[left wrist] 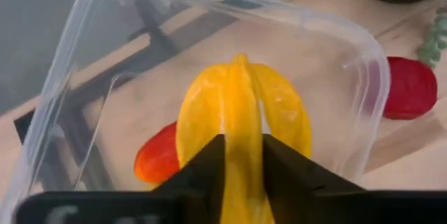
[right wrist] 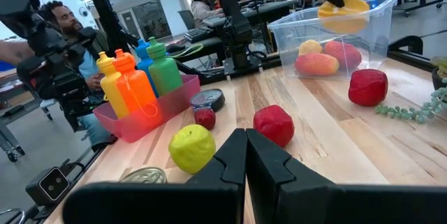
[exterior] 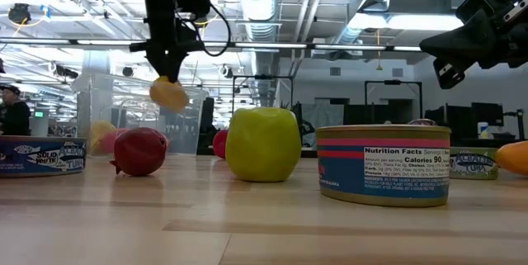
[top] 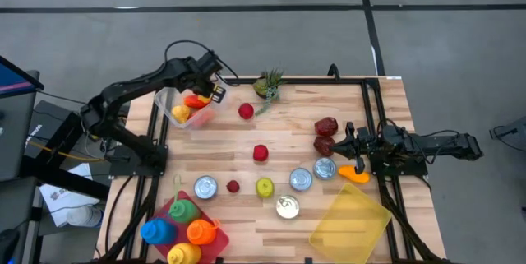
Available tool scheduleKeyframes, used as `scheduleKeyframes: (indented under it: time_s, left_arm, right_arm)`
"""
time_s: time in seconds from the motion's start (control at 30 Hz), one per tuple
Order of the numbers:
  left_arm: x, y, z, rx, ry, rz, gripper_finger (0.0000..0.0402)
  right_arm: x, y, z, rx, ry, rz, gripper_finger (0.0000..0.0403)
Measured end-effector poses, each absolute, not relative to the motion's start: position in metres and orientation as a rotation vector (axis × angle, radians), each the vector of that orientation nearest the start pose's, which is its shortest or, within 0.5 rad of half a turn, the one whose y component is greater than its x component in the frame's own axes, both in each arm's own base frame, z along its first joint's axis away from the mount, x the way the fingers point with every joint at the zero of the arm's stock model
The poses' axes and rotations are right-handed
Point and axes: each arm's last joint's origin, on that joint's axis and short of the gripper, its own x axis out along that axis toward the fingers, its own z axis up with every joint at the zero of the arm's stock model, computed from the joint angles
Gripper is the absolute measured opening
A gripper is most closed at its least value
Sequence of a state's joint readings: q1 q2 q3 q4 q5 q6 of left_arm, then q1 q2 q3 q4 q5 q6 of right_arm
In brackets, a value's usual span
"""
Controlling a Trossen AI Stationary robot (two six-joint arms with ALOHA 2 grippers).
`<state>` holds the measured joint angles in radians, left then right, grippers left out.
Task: Pick & Place Food Item
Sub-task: Put the yellow starfruit into the transparent bin
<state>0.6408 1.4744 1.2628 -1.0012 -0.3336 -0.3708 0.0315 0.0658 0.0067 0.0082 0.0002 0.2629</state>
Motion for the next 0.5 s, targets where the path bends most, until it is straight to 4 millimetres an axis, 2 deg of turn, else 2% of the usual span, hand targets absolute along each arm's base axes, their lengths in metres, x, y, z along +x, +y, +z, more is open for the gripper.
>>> scheduleKeyframes:
  time_s: [0.27, 0.5]
  left_arm:
    - [0.2207, 0.1780, 0.2793, -0.475, 1.109, 1.059, 0.0189]
    - [0.2182, 0.1712, 0.2873, -0.509, 1.095, 0.920, 0.0275]
  right_arm:
    - [0.1012, 0.0031, 0.1615, 0.262, 0.054, 0.024, 0.0000]
    - [0.1012, 0.0031, 0.1614, 0.262, 0.055, 0.024, 0.0000]
